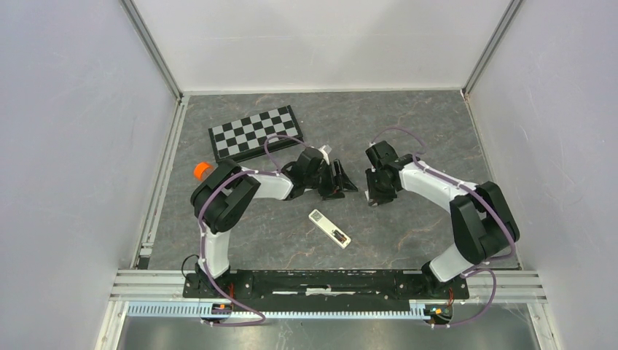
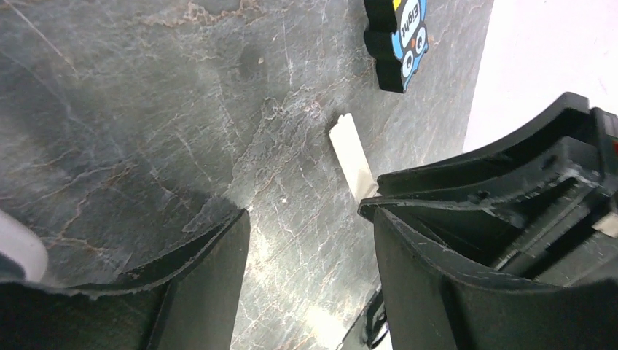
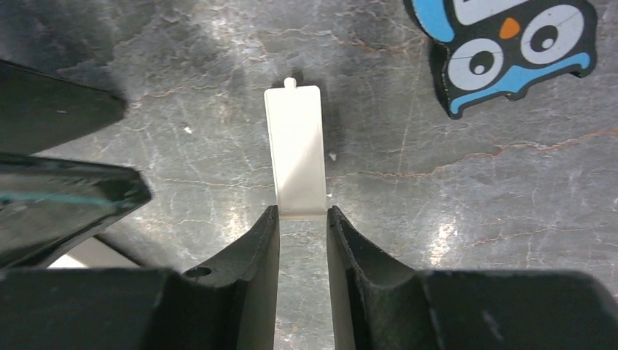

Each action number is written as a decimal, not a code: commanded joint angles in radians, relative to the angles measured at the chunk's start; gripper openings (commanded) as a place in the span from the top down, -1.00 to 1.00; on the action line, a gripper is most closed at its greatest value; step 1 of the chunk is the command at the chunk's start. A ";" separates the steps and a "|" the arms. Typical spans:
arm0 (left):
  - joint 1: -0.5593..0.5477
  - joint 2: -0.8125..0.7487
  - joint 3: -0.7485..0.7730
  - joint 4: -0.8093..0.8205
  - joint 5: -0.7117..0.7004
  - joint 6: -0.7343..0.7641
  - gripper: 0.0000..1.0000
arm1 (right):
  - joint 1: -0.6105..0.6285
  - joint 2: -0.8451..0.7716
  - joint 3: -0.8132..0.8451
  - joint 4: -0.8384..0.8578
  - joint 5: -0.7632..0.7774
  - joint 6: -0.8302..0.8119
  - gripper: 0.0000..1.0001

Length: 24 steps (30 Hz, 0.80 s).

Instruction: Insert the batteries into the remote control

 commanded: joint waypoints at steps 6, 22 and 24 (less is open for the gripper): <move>-0.018 0.059 0.042 0.049 0.038 -0.121 -0.38 | 0.002 -0.048 -0.018 0.120 -0.161 0.019 0.34; -0.067 0.110 0.043 0.009 -0.037 -0.226 0.05 | 0.001 -0.034 -0.131 0.326 -0.268 0.138 0.34; -0.069 0.119 0.045 0.015 -0.035 -0.224 0.12 | 0.001 -0.032 -0.136 0.338 -0.274 0.140 0.34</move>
